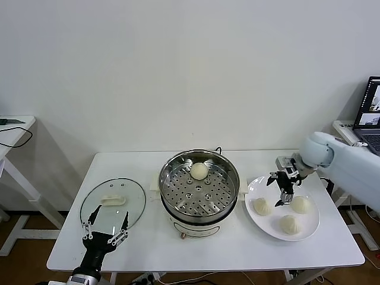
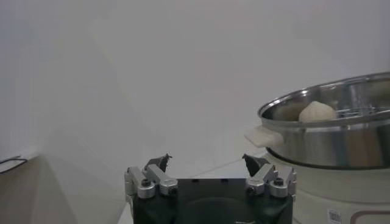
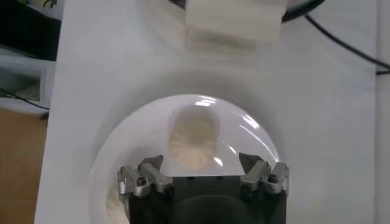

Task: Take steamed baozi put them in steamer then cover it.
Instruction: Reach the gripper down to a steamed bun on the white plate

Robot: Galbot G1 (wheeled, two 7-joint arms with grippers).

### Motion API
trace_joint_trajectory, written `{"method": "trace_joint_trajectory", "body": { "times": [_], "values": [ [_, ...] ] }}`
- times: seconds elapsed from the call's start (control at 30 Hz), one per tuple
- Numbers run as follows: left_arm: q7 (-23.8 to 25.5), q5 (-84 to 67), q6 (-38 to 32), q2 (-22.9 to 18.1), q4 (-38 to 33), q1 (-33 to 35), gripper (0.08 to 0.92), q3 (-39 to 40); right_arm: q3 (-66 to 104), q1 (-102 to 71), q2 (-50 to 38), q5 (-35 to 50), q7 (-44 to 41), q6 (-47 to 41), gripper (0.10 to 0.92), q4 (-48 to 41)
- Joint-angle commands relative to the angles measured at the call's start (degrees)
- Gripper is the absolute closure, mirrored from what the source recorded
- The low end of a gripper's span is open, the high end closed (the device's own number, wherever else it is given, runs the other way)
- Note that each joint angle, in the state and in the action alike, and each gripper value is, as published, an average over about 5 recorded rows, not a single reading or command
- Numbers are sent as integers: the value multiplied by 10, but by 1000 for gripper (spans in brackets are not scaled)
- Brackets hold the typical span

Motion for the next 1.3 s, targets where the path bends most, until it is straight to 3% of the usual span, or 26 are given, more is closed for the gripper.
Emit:
{"method": "trace_joint_trajectory", "body": {
  "times": [0.03, 1.3],
  "values": [
    [0, 0, 0, 0, 1, 0, 177, 0, 48, -74, 6, -19, 11, -15, 203, -23],
    [0, 3, -2, -2, 9, -2, 177, -3, 81, -101, 73, -67, 19, -7, 210, -71]
  ]
}}
